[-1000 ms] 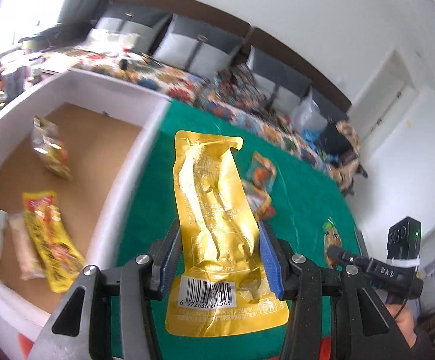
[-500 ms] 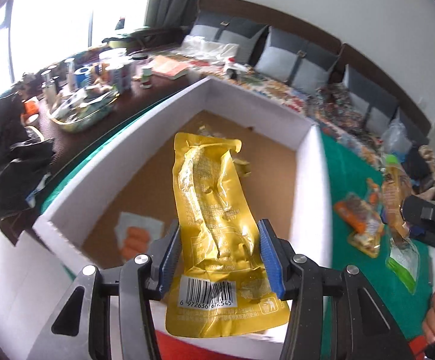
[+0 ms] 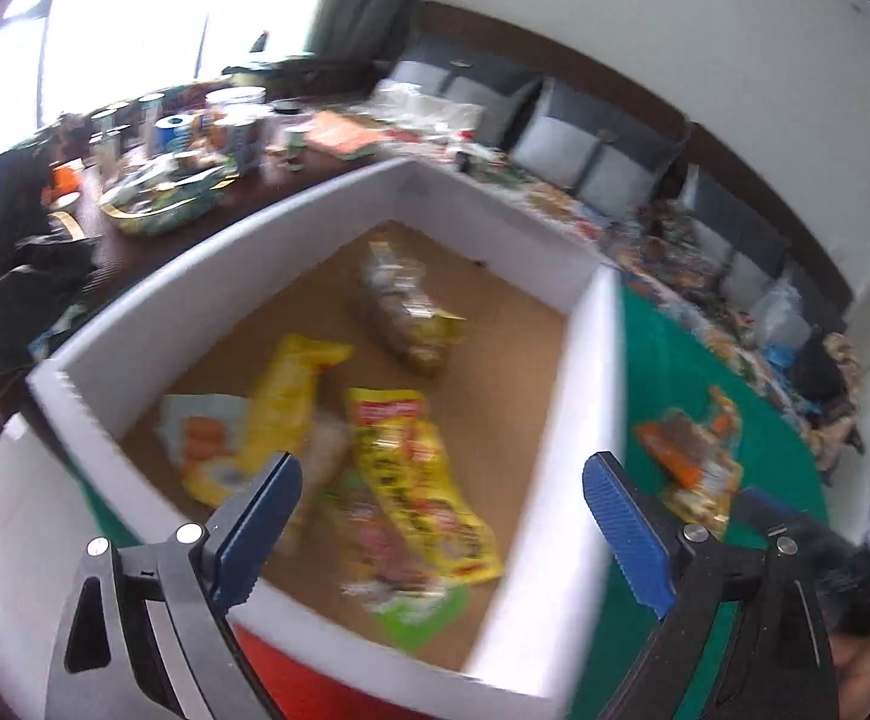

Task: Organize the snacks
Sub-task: 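Carry both packs over the white box and open both tools, then return both open tools to the table above the remaining packs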

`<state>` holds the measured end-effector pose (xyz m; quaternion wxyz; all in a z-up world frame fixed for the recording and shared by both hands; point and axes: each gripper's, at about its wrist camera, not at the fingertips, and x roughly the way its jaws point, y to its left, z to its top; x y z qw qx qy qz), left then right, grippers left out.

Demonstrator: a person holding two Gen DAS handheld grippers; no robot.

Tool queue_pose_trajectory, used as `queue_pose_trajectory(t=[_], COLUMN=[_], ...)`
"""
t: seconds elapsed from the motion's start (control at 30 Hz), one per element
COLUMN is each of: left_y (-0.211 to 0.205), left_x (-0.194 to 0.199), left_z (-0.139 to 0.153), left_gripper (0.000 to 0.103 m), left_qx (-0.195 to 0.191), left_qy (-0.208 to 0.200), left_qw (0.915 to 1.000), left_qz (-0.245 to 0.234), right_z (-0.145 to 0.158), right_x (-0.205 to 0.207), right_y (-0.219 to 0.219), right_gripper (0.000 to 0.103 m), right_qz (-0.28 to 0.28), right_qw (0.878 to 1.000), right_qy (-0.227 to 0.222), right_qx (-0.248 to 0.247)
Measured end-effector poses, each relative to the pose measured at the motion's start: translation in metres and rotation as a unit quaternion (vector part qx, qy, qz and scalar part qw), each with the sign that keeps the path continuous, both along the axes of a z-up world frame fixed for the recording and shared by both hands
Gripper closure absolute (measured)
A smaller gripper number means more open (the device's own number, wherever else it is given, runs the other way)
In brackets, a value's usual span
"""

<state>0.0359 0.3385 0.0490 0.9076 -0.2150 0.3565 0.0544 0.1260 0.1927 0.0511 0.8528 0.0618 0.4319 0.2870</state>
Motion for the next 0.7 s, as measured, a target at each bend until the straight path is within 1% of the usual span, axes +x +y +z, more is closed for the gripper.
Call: queue_pose_trajectory(t=[0.03, 0.1, 0.13, 0.17, 0.2, 0.23, 0.3, 0.33, 0.4, 0.47, 0.5, 0.53, 0.63, 0.7], left_y=[-0.017, -0.064, -0.084, -0.11, -0.132, -0.156, -0.202, -0.226, -0.256, -0.283, -0.291, -0.298, -0.298, -0.29], left_x=[0.002, 0.006, 0.007, 0.009, 0.01, 0.012, 0.019, 0.025, 0.035, 0.049, 0.055, 0.064, 0.081, 0.095], left_z=[0.005, 0.013, 0.015, 0.016, 0.015, 0.012, -0.004, -0.017, -0.038, -0.064, -0.074, -0.085, -0.102, -0.111], left_gripper=[0.009, 0.008, 0.007, 0.006, 0.005, 0.003, 0.002, 0.002, 0.002, 0.002, 0.002, 0.002, 0.002, 0.002], left_qx=[-0.002, -0.003, -0.001, 0.0, 0.0, -0.002, -0.012, -0.014, -0.016, -0.004, 0.007, 0.026, 0.074, 0.099], left_qy=[-0.005, -0.017, -0.019, -0.022, -0.022, -0.02, -0.003, 0.017, 0.043, 0.073, 0.082, 0.09, 0.094, 0.098], left_qw=[0.9998, 0.9974, 0.9956, 0.9926, 0.9898, 0.9862, 0.9789, 0.9752, 0.9692, 0.9649, 0.9644, 0.9642, 0.9659, 0.9664], left_qz=[-0.018, -0.071, -0.091, -0.119, -0.141, -0.164, -0.204, -0.22, -0.242, -0.252, -0.251, -0.248, -0.23, -0.216], right_z=[-0.007, -0.034, -0.049, -0.067, -0.084, -0.098, -0.114, -0.117, -0.121, -0.123, -0.124, -0.125, -0.13, -0.13], right_x=[-0.006, -0.022, -0.028, -0.035, -0.042, -0.048, -0.057, -0.061, -0.063, -0.057, -0.053, -0.048, -0.036, -0.036], right_y=[-0.021, -0.073, -0.098, -0.13, -0.164, -0.195, -0.245, -0.268, -0.309, -0.336, -0.344, -0.35, -0.361, -0.36], right_gripper=[0.031, 0.031, 0.031, 0.031, 0.031, 0.031, 0.031, 0.031, 0.031, 0.031, 0.031, 0.031, 0.031, 0.031], right_qz=[-0.018, -0.06, -0.081, -0.11, -0.14, -0.169, -0.22, -0.246, -0.291, -0.323, -0.332, -0.338, -0.344, -0.349], right_qw=[0.999, 0.987, 0.981, 0.972, 0.964, 0.958, 0.946, 0.94, 0.929, 0.921, 0.919, 0.917, 0.916, 0.916], right_qy=[-0.029, -0.07, -0.076, -0.07, -0.055, -0.04, -0.024, -0.021, -0.015, -0.005, -0.002, 0.0, 0.006, -0.004], right_qx=[-0.04, -0.128, -0.161, -0.194, -0.217, -0.229, -0.237, -0.237, -0.228, -0.217, -0.213, -0.21, -0.206, -0.196])
